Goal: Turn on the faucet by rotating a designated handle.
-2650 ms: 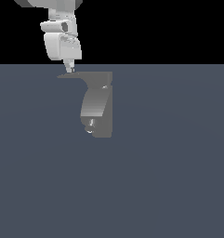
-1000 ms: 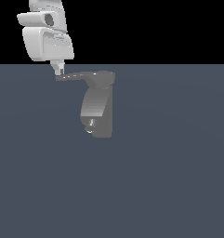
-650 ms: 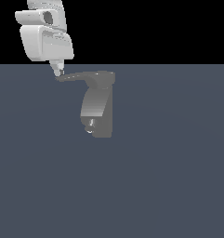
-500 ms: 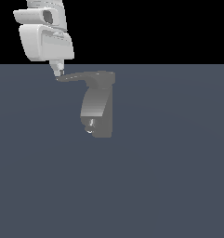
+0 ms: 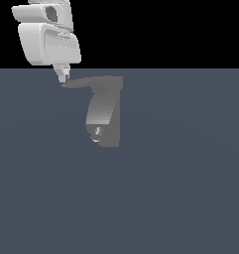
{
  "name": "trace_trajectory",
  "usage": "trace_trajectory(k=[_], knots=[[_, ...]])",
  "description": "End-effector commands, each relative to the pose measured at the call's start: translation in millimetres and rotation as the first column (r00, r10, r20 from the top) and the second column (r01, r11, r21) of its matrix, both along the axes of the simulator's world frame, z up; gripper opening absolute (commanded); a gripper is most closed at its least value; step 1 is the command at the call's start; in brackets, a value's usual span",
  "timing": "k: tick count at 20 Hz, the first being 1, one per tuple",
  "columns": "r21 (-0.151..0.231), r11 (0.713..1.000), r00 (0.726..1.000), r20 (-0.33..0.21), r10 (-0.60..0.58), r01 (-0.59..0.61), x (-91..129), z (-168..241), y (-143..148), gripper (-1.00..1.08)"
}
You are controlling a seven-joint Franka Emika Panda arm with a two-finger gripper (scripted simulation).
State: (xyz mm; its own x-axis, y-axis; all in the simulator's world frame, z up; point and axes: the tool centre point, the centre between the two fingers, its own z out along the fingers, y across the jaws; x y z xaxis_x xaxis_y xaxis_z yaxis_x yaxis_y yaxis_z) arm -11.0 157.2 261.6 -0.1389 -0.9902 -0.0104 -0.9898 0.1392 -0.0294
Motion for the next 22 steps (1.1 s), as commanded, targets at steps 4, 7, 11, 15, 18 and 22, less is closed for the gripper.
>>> trace_trajectory(k=[4,7,11,15,18,22], knots=[[-0.005,1.000,1.000,-0.020,-0.017,0.017,-16.3,-8.5,-16.9,-1.00],[-0.005,1.000,1.000,-0.022,-0.019,0.019,-24.2,-9.5,-21.4,-1.00],[-0.006,1.000,0.999,-0.025,-0.022,0.022,-34.7,-10.7,-27.3,-1.00],[-0.006,1.000,0.999,-0.028,-0.025,0.025,-45.5,-11.9,-33.2,-1.00],[-0.006,1.000,0.999,-0.030,-0.027,0.027,-53.6,-12.8,-37.6,-1.00],[-0.003,1.000,1.000,-0.002,-0.022,0.022,-46.8,-1.7,-40.9,-1.00]])
